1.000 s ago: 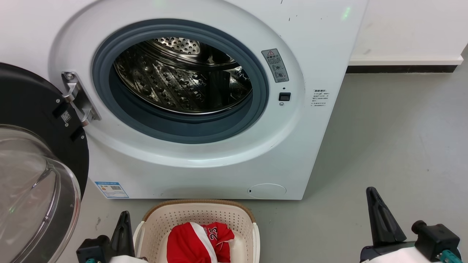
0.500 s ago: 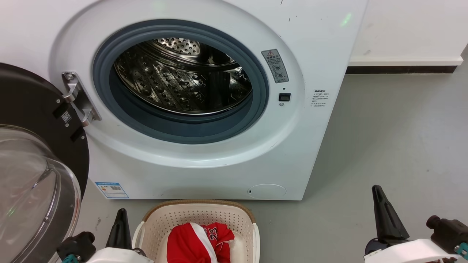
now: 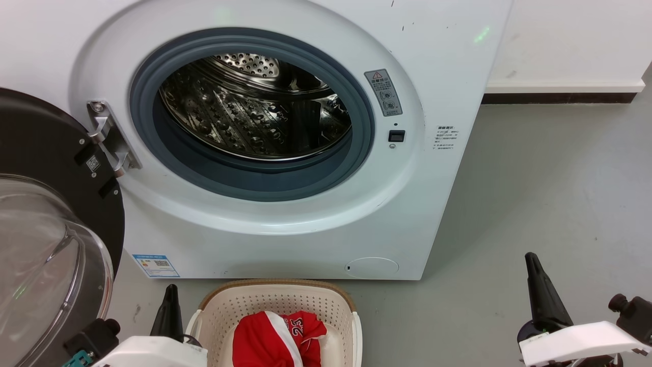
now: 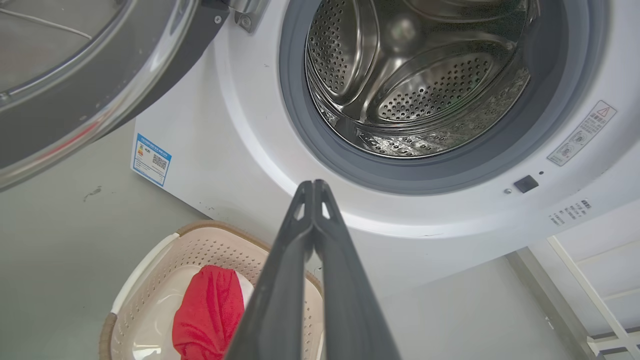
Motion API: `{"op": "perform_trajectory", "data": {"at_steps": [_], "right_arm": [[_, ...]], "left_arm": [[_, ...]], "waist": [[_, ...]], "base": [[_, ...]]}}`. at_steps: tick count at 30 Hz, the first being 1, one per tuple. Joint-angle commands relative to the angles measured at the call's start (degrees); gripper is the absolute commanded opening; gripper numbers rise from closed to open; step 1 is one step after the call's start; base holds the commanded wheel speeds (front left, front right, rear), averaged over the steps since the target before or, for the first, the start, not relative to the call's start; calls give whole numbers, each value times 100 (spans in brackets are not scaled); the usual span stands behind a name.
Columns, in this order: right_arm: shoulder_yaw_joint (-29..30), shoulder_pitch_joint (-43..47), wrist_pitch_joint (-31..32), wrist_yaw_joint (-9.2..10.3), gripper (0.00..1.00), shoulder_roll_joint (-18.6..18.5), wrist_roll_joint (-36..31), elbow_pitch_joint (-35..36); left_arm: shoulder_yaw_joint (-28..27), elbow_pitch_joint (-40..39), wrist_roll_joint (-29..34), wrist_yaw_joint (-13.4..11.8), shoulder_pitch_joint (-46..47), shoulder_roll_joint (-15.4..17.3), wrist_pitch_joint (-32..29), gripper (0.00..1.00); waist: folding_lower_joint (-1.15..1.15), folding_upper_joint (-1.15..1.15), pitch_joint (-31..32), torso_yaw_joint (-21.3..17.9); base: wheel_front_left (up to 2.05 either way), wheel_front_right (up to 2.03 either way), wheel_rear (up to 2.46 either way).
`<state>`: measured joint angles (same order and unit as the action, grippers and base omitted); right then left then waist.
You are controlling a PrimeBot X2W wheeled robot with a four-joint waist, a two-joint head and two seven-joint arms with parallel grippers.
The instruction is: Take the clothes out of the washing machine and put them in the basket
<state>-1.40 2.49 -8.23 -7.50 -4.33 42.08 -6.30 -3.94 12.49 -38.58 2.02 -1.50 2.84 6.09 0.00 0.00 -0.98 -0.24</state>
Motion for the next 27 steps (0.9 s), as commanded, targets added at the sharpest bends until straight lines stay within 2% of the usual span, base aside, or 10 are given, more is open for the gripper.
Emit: {"op": "perform_trajectory", "data": {"at_steps": [1, 27], "right_arm": [[22, -151, 30, 0, 0, -48, 207, 22], [194, -458, 504, 0, 0, -77, 2273, -286]], "left_arm": [[-27, -56, -185, 29, 167, 7, -33, 0], [-129, 27, -2280, 249, 434, 6, -541, 0]], "waist": [[0, 0, 1, 0], [0, 0, 26, 8]], "base": [[0, 0, 0], [0, 0, 0]]}}
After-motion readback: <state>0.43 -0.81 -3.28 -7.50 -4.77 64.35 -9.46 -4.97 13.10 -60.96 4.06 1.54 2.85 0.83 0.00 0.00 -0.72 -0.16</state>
